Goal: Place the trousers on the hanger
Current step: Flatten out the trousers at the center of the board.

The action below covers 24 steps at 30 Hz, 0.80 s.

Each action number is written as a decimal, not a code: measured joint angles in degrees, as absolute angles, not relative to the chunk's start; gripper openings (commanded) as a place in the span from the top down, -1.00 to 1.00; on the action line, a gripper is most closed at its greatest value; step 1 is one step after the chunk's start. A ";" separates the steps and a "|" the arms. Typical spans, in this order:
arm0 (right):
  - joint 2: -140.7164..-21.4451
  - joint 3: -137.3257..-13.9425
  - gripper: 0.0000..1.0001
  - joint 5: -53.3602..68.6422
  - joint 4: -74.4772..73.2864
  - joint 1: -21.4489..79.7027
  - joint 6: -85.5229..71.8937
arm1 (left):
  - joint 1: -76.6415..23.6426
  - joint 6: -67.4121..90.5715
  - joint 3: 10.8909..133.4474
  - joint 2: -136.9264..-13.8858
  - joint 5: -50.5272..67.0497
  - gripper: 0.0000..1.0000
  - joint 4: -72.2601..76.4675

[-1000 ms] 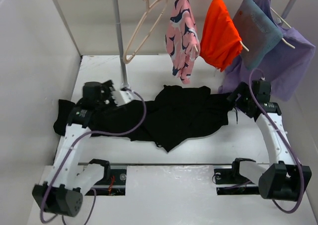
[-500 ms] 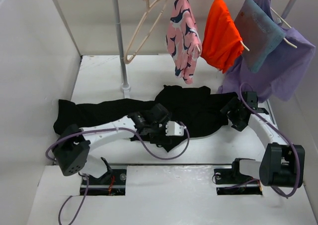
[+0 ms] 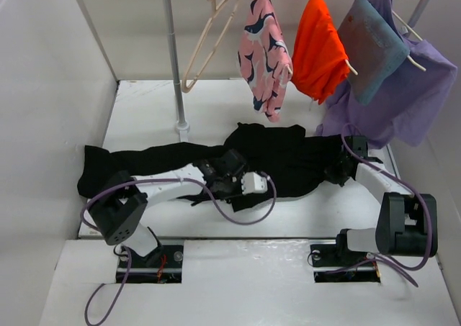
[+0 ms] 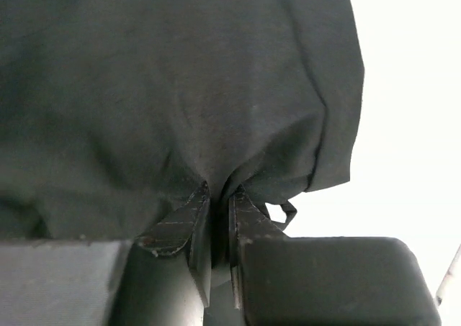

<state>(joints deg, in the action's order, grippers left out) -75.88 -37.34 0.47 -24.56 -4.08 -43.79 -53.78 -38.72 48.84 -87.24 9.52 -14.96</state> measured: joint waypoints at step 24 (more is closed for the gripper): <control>-64.84 -44.12 1.00 -2.81 -36.10 -7.94 -39.64 | -10.22 -44.86 68.47 -80.40 44.58 1.00 -48.77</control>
<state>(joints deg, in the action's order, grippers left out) -64.84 -44.12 -2.81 -36.10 -7.94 -39.64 -10.22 -44.86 68.47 -80.40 44.58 -48.77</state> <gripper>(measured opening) 0.074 0.043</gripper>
